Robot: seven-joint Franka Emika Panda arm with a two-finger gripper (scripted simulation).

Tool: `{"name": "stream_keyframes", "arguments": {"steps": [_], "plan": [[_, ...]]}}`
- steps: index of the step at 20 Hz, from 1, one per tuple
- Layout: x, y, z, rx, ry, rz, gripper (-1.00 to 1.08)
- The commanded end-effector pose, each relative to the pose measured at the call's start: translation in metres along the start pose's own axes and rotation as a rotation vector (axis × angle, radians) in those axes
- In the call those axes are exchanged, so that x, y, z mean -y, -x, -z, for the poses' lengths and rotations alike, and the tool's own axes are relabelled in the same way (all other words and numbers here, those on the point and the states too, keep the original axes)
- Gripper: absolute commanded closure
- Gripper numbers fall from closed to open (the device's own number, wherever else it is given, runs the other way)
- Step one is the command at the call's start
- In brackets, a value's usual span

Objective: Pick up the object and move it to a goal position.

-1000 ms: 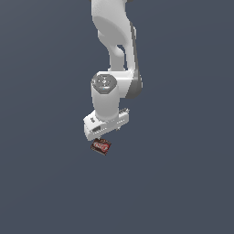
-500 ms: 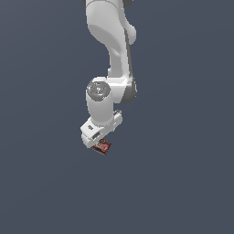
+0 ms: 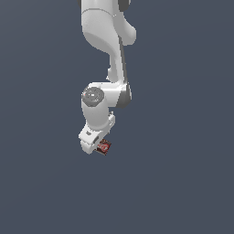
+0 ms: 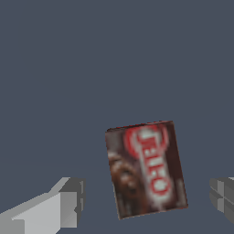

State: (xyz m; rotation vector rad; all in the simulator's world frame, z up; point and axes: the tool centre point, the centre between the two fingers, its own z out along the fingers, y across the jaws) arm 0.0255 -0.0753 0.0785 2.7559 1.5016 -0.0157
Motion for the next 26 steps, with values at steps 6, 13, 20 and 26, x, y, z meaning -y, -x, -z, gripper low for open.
{"name": "stream_keyframes", "arguments": {"steps": [6, 13, 20, 26], "plan": [[-0.007, 0.005, -0.009, -0.007, 0.002, 0.113, -0.92], [-0.009, 0.007, -0.013, -0.010, 0.003, 0.152, -0.92], [-0.008, 0.007, -0.022, -0.010, 0.003, 0.149, -0.92], [-0.008, 0.007, -0.053, -0.010, 0.003, 0.152, -0.92]]}}
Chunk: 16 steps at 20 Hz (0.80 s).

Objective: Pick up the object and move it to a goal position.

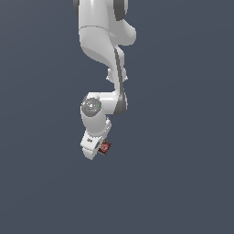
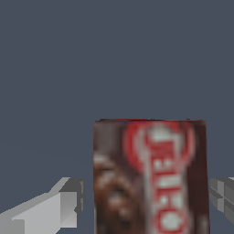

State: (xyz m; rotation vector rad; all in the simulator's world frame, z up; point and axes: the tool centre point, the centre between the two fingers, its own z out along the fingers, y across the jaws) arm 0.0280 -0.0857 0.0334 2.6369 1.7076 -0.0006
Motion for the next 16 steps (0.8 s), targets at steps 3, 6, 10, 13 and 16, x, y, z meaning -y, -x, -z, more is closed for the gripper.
{"name": "stream_keyframes", "arguments": {"steps": [3, 6, 10, 13, 16], "plan": [[-0.0001, 0.0001, -0.0161, 0.000, 0.000, 0.001, -0.92], [-0.0009, -0.0002, -0.0178, 0.000, 0.000, 0.001, -0.92], [-0.0009, -0.0002, -0.0178, 0.000, 0.000, 0.001, 1.08], [-0.0009, -0.0002, -0.0178, 0.000, 0.000, 0.001, 1.08], [-0.0009, -0.0002, -0.0178, 0.000, 0.000, 0.001, 1.08]]}}
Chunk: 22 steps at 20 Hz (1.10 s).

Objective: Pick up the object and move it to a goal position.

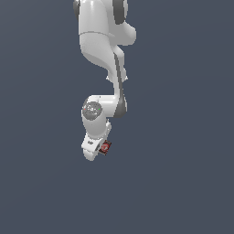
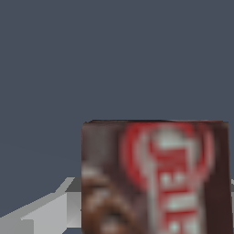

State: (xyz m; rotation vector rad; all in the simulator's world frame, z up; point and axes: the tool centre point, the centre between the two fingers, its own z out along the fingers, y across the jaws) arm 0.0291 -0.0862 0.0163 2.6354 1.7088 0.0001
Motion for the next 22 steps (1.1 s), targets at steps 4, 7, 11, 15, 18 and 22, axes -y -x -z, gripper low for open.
{"name": "stream_keyframes", "arguments": {"steps": [4, 7, 11, 15, 18, 22], "plan": [[0.001, 0.001, 0.000, 0.000, 0.000, 0.000, 1.08], [0.004, 0.003, 0.002, 0.000, 0.000, 0.000, 1.08], [0.013, 0.009, 0.005, 0.000, 0.000, 0.000, 1.08], [0.025, 0.018, 0.009, 0.000, 0.000, 0.000, 1.08], [0.038, 0.027, 0.014, 0.000, 0.000, 0.000, 1.08], [0.059, 0.043, 0.022, 0.000, 0.000, 0.000, 1.08]]}}
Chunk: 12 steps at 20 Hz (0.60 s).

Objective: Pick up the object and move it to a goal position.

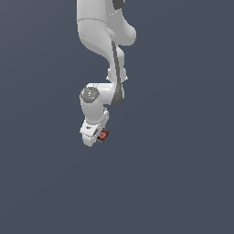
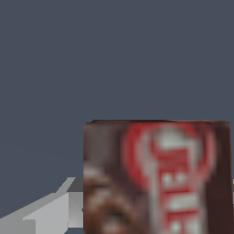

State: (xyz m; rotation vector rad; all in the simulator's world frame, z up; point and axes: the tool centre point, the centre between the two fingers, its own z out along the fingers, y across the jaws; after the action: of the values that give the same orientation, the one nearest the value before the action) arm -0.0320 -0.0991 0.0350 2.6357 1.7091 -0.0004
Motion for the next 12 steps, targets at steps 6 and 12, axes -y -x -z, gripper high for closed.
{"name": "stream_keyframes", "arguments": {"steps": [6, 12], "plan": [[0.040, 0.030, 0.015, 0.000, 0.000, -0.001, 1.08], [0.062, 0.047, 0.024, 0.000, 0.000, -0.001, 1.08]]}}
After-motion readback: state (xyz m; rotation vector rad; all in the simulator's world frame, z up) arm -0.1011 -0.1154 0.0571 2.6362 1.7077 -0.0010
